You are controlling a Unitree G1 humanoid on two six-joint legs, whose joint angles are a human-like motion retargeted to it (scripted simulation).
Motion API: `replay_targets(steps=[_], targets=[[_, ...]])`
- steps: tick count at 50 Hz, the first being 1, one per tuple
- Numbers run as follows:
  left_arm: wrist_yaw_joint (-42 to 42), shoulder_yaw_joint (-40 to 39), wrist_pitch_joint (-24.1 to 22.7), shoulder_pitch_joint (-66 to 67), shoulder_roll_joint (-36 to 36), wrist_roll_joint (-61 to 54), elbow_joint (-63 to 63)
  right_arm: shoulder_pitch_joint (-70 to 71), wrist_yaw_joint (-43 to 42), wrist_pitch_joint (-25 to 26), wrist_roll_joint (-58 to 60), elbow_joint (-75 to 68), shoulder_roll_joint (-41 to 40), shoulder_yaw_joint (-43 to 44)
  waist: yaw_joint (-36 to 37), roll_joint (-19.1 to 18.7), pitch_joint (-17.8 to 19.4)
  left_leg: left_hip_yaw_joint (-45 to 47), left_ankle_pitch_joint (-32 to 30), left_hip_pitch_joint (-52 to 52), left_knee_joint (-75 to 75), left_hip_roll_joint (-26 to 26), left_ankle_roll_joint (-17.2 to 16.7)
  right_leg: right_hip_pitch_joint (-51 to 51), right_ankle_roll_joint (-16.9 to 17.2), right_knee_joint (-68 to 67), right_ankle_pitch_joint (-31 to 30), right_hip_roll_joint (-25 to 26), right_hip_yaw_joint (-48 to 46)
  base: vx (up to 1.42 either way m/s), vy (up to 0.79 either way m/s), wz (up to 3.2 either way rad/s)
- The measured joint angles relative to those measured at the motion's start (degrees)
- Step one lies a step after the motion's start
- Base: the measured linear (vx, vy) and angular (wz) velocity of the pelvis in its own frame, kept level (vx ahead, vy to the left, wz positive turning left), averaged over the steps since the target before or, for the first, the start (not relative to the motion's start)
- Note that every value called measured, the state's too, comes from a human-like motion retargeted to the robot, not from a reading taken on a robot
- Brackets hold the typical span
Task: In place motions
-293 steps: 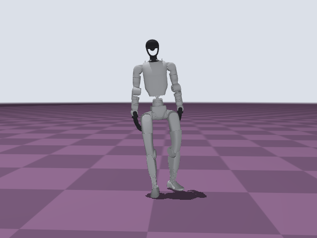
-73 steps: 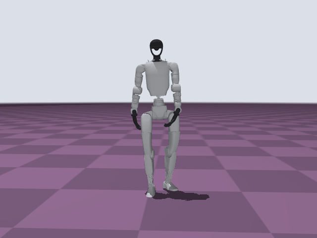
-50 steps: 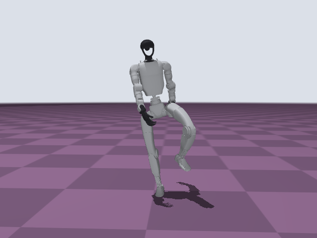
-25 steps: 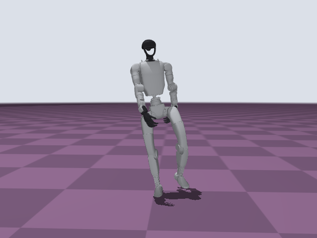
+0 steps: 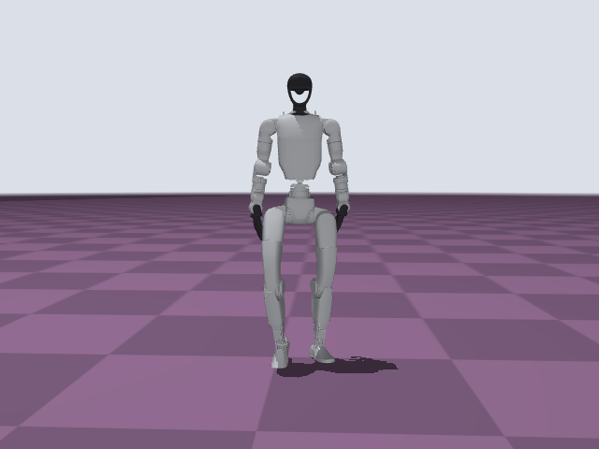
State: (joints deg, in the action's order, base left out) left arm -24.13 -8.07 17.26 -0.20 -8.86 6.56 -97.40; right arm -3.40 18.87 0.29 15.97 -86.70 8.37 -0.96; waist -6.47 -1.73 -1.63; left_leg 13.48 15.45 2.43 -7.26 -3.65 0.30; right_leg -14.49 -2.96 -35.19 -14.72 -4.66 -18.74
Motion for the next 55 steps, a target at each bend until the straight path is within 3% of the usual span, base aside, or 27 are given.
replay_targets(steps=[2, 5, 10, 15, 20, 25, 31, 35, 37, 40, 44, 47, 52, 55], targets=[[-0.19, -0.75, -0.63, -5.04, 1.24, -2.58, 0.00, -1.68, -0.49, 1.05, 2.20, -1.21, 1.38, 0.19, -2.21, -1.09, 2.10, 1.01, 0.22, -0.18, -0.88, -1.17, 0.31, -7.83, -7.04, -15.20, -1.97, -3.79, -1.84, -0.13, 0.28, -0.50], [-2.85, -0.85, -1.70, -15.60, 1.74, -3.06, 0.00, -3.82, -0.77, 2.96, 5.17, -4.35, 3.81, 1.62, -8.81, -2.04, 5.38, 1.14, -0.21, -0.64, -1.09, -0.70, 2.06, -20.24, -10.39, -36.23, 5.53, -11.96, -4.29, -0.25, 0.29, 0.54], [-3.29, -3.90, -6.25, -30.64, 3.20, -2.19, 6.70, -8.25, 2.43, 8.21, 8.05, -10.70, 7.23, 4.16, -21.61, -3.00, 11.99, 4.96, -0.56, -0.27, -2.28, -3.97, 4.78, -39.50, -7.07, -54.20, 9.66, -15.64, -1.47, -0.14, 0.13, 1.36], [-4.06, -0.39, -12.09, -39.32, 3.45, -2.34, 14.06, -15.32, 1.33, 14.08, 4.67, -10.70, 9.03, 8.48, -24.75, -2.55, 14.15, 2.59, 0.30, -1.09, -5.82, -4.75, 6.19, -45.66, -7.58, -53.56, 11.59, -17.94, -1.91, 0.05, 0.04, 0.49], [0.41, 2.62, -12.25, -40.15, 2.75, -0.52, 15.92, -15.55, 0.39, 14.25, -0.29, -10.70, 8.24, 11.43, -22.15, -2.10, 12.58, 4.31, 0.57, -0.66, -6.00, -4.41, 5.65, -41.51, -6.99, -47.54, 10.80, -16.51, -0.90, 0.02, 0.00, -0.41], [-0.83, 4.11, -12.97, -34.09, 3.30, -1.00, 13.69, -10.23, 4.10, 9.35, 0.59, -8.12, 5.97, 10.33, -18.41, -2.87, 9.68, 7.86, 0.39, -0.06, -3.60, -4.31, 4.53, -29.94, -5.48, -38.41, 8.23, -13.75, -1.87, 0.04, -0.01, -0.69], [4.30, 10.44, -14.77, -26.75, 3.69, 1.75, 2.24, -4.07, 4.56, 6.58, 4.58, -0.82, 3.33, 4.21, -11.26, -2.93, 6.63, 11.39, 1.11, 2.24, -1.53, -4.51, 2.86, -10.21, -3.96, -14.02, -0.36, -3.04, 0.97, 0.06, -0.07, -0.71], [8.79, 13.02, -12.87, -21.63, 4.94, 7.66, 0.00, -0.11, 2.66, 5.20, 8.60, 3.26, 2.37, 0.92, -7.44, -1.44, 4.55, 13.13, 1.34, 2.97, -0.18, -2.87, 1.67, 1.99, -1.61, 5.88, -4.65, 1.61, 6.19, 0.05, -0.14, -0.48], [8.27, 12.80, -11.79, -19.42, 5.73, 8.55, 0.00, 0.89, 1.60, 3.72, 10.38, 4.88, 2.32, -0.03, -5.40, -0.09, 3.10, 13.92, 1.38, 2.59, 0.42, -0.99, 1.36, 6.89, 2.65, 15.26, 2.96, 1.73, 6.20, 0.04, -0.20, -0.45], [6.54, 12.09, -10.78, -17.69, 6.29, 7.82, 0.00, 1.06, -0.55, 1.27, 11.98, 5.84, 2.28, -0.51, -2.66, 2.01, 1.28, 14.23, 1.04, 1.54, 1.41, 1.92, 1.36, 10.24, 3.30, 24.78, 9.55, 1.00, 2.49, 0.00, -0.16, -0.25], [7.02, 12.46, -11.72, -19.63, 5.03, 10.64, 0.00, 1.39, -1.68, 1.27, 9.70, 2.95, 2.18, -0.41, 0.46, 2.75, 1.44, 15.59, -0.06, -0.56, 2.22, 2.30, 0.29, 7.53, 4.87, 26.35, 10.81, 0.36, 3.50, -0.11, -0.22, -0.24], [9.16, 14.11, -11.79, -20.90, 2.61, 15.83, 0.95, 2.98, -0.05, 3.15, 5.97, -1.83, 2.21, -0.99, 1.67, 2.27, 2.78, 17.18, -1.04, -1.46, 2.97, 1.31, -0.74, 5.34, 4.01, 24.48, 12.46, 0.93, 4.00, -0.20, -0.26, -0.23], [14.88, 15.25, -4.30, -16.22, -1.65, 23.71, 4.10, 6.69, 1.56, 8.10, -0.33, -10.70, 2.57, -3.13, -0.53, 0.25, 2.86, 18.91, -0.89, -2.87, -0.31, -1.13, -1.41, 5.13, 2.89, 23.30, 14.98, 1.11, 1.39, -0.08, -0.19, 0.37], [19.67, 17.71, -1.92, -9.04, -3.70, 23.67, 3.91, 9.13, 5.74, 12.40, -3.99, -10.70, 2.00, -2.81, -0.14, 2.90, 2.82, 16.35, -5.30, -9.78, -16.56, -2.15, 1.57, 6.82, 4.51, 25.11, 14.48, -2.55, 0.51, -0.05, -0.20, 0.40]])
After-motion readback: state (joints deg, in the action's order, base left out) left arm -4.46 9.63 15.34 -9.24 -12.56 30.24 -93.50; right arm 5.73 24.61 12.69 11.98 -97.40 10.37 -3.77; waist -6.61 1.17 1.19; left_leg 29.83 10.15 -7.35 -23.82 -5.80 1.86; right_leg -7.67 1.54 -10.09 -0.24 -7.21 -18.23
